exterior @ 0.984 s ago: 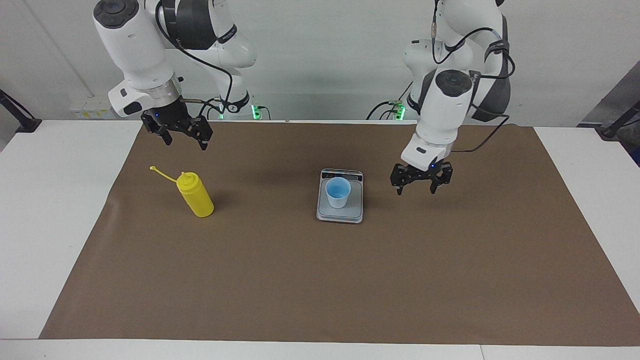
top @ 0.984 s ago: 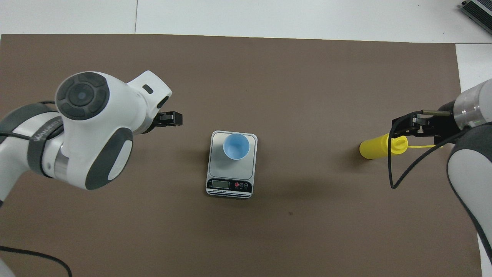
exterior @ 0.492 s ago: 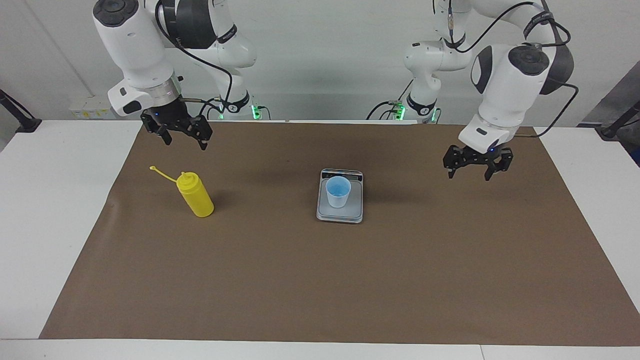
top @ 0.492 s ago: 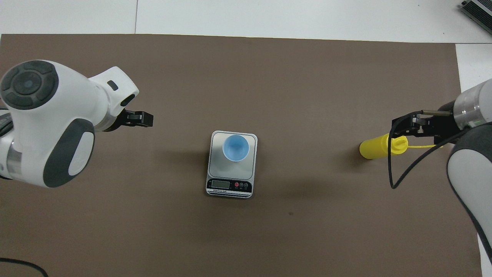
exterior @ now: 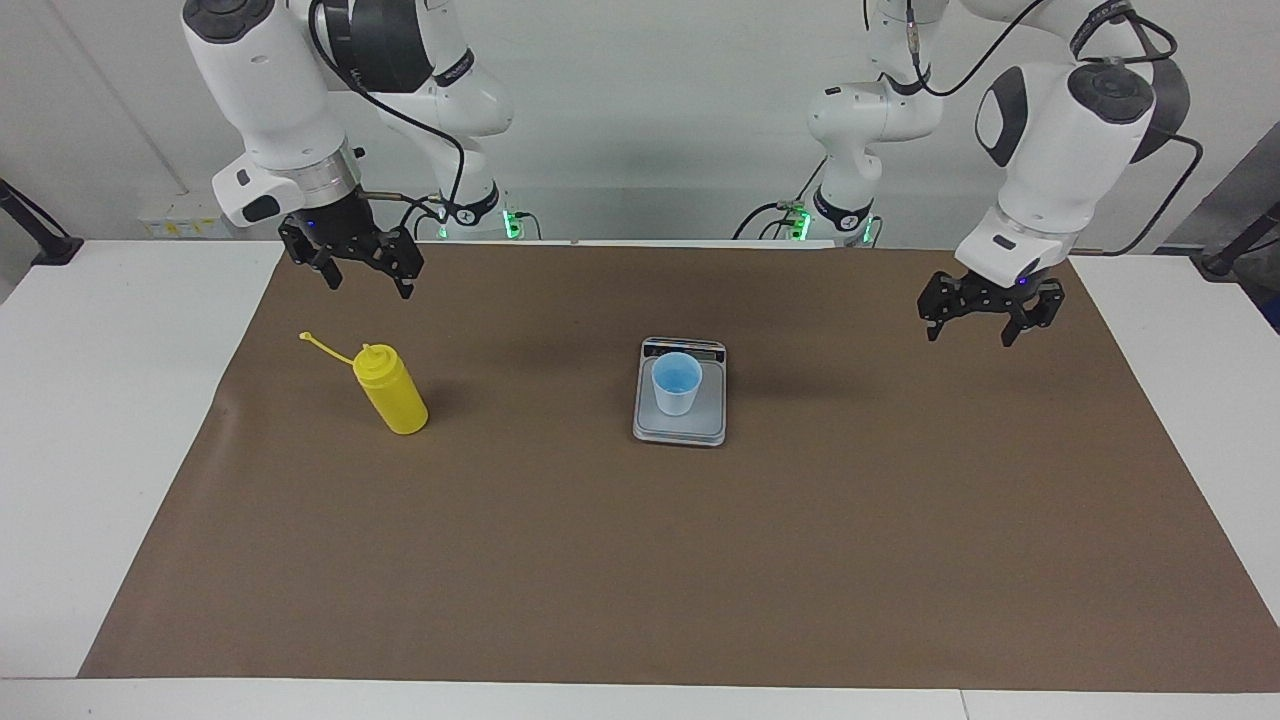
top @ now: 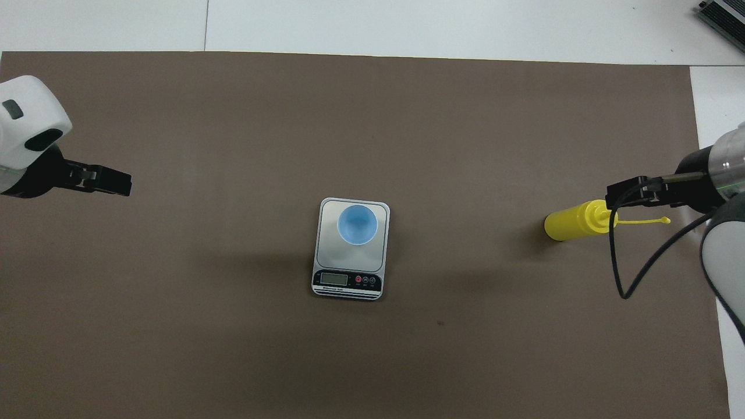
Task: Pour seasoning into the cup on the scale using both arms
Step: 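Reach the right gripper to the yellow bottle and grasp it, then lift the yellow bottle with the right gripper toward the cup, then tilt the yellow bottle over the blue cup with the right gripper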
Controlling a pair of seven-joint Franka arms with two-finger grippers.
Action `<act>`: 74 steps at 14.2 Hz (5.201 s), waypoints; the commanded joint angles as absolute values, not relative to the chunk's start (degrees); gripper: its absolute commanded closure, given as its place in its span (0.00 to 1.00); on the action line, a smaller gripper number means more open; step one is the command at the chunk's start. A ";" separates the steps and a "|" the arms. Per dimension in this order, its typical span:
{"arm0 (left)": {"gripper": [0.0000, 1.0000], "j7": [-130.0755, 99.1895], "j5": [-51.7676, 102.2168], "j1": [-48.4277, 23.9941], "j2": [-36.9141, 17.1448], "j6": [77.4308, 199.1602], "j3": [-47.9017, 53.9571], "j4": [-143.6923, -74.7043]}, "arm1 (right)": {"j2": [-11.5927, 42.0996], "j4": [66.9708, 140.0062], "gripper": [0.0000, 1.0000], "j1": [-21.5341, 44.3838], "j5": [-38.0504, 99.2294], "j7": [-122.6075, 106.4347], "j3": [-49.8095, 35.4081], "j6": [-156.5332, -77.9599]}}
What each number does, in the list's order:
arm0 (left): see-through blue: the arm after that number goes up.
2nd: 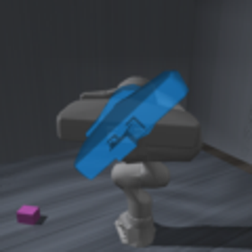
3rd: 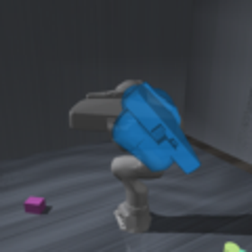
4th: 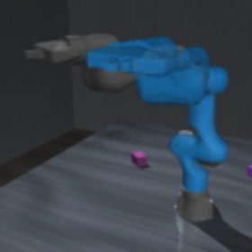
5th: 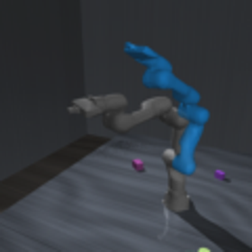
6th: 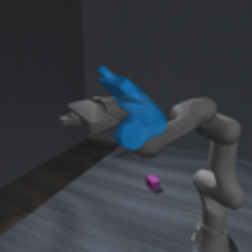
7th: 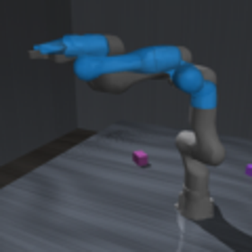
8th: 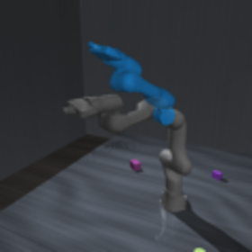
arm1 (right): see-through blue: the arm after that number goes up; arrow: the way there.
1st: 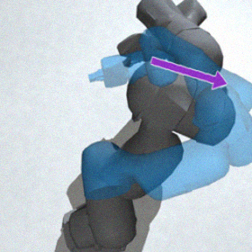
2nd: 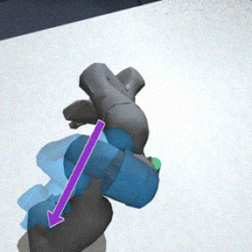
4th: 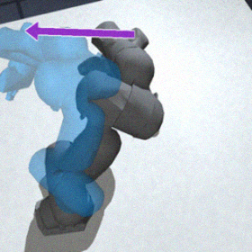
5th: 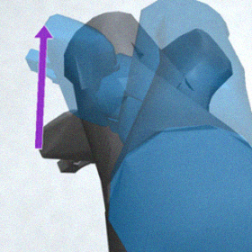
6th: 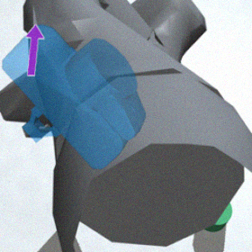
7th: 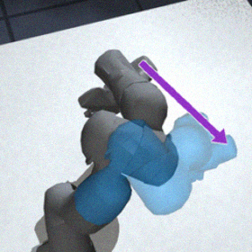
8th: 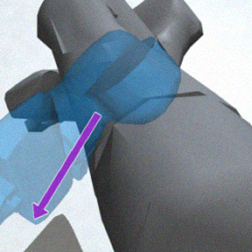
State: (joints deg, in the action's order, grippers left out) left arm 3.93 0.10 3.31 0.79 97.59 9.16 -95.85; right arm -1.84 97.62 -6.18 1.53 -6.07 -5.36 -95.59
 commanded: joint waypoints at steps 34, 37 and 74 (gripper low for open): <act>0.00 3.87 0.09 5.01 0.44 93.78 9.84 -94.57 | 2.99 133.07 0.18 -16.08 61.87 -107.84 -5.45 -131.83; 0.00 3.87 0.09 5.01 0.44 93.78 9.84 -94.57 | 3.25 132.54 1.00 -14.07 61.87 -108.63 -5.54 -132.45; 0.00 3.87 0.09 5.01 0.44 93.78 9.84 -94.57 | 24.96 88.50 1.00 38.14 -52.28 -49.04 -6.06 -101.25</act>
